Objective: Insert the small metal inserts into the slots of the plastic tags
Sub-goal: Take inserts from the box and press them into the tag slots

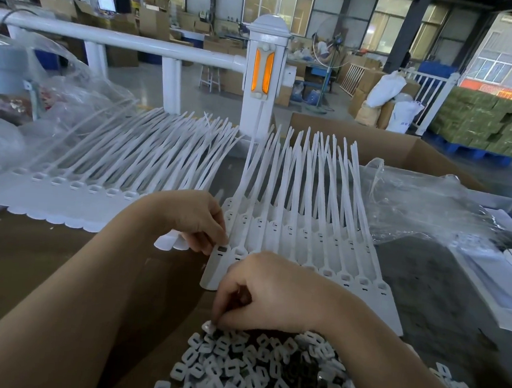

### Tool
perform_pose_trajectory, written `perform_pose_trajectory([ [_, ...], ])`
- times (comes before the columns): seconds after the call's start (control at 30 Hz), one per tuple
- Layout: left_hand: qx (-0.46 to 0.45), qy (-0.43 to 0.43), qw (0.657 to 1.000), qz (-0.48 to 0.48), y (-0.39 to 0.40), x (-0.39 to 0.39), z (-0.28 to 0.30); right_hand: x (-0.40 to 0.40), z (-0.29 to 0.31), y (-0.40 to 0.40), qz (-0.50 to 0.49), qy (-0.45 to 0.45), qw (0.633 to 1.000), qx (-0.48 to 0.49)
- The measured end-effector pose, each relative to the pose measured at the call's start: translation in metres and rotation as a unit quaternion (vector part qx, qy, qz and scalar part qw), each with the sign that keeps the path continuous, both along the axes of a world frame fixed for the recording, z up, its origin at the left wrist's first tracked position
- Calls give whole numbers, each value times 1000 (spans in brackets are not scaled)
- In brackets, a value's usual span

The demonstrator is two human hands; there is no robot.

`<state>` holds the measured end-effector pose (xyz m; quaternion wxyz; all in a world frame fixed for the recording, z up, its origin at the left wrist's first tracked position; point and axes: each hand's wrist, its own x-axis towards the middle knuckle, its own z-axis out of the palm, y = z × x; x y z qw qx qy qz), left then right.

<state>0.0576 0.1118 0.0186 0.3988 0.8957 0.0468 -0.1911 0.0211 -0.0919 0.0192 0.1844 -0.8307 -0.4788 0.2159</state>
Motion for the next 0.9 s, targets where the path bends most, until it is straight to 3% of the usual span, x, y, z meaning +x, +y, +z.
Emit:
perform_pose_trajectory([
  [0.13, 10, -44, 999, -3, 1, -2, 6, 13, -6, -6, -135, -20, 982, 130],
  [0.23, -64, -41, 997, -31, -2, -6, 15, 22, -14, -8, -246, -77, 940, 225],
  [0.33, -158, 7, 984, -76, -6, -11, 20, 25, -19, -8, -279, -121, 911, 278],
  [0.47, -208, 24, 975, -71, -7, -8, 17, 25, -20, -9, -269, -141, 896, 324],
  [0.7, -256, 40, 965, -51, -8, -8, 16, 25, -19, -9, -225, -147, 904, 333],
  [0.9, -117, 7, 993, -18, 4, -8, 15, 29, -28, -9, -252, -91, 950, 159],
])
